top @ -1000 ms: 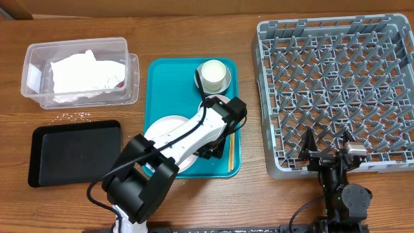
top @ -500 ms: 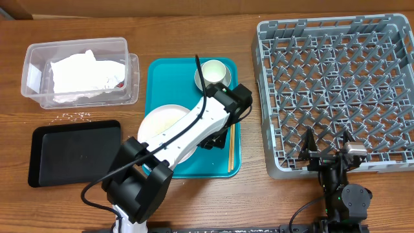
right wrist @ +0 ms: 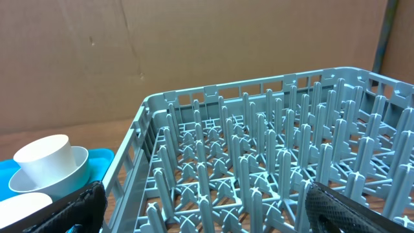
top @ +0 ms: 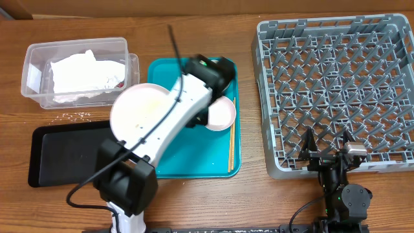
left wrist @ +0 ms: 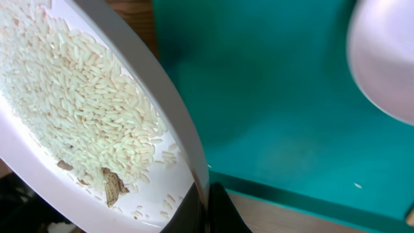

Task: Sort waste into correct bins and load items into the dishwasher
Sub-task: 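Lift the plate left and tilt it to dump rice over the black tray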

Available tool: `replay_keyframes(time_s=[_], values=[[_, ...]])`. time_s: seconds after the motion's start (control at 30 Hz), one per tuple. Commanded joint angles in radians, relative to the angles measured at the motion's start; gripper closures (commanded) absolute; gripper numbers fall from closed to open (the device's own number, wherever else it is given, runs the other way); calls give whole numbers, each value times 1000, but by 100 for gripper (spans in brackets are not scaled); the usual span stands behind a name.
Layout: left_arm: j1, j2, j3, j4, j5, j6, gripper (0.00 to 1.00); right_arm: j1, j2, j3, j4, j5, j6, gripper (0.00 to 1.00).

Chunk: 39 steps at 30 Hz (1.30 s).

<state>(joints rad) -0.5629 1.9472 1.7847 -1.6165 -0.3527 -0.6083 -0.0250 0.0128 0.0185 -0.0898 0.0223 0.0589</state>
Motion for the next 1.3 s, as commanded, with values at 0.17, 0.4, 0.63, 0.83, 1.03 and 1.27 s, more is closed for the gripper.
replay_keyframes(time_s=[0.17,0.4,0.63,0.83,1.03,1.27], values=[[211,-45,32,-7,23,-23,96,-3,-10,-10,6,-5,-4,0],[387,-66,32,11,137,26,96,-3,-10,-10,6,-5,-4,0],[529,-79,32,43,297,131,96,-3,-10,-10,6,-5,-4,0],[626,-84,32,43,353,164,96,-3,-10,-10,6,-5,-4,0],[701,-85,32,62,478,229,96,-3,-10,-10,6,-5,-4,0],[760,-85,32,65,500,247,96,-3,-10,-10,6,-5,-4,0]])
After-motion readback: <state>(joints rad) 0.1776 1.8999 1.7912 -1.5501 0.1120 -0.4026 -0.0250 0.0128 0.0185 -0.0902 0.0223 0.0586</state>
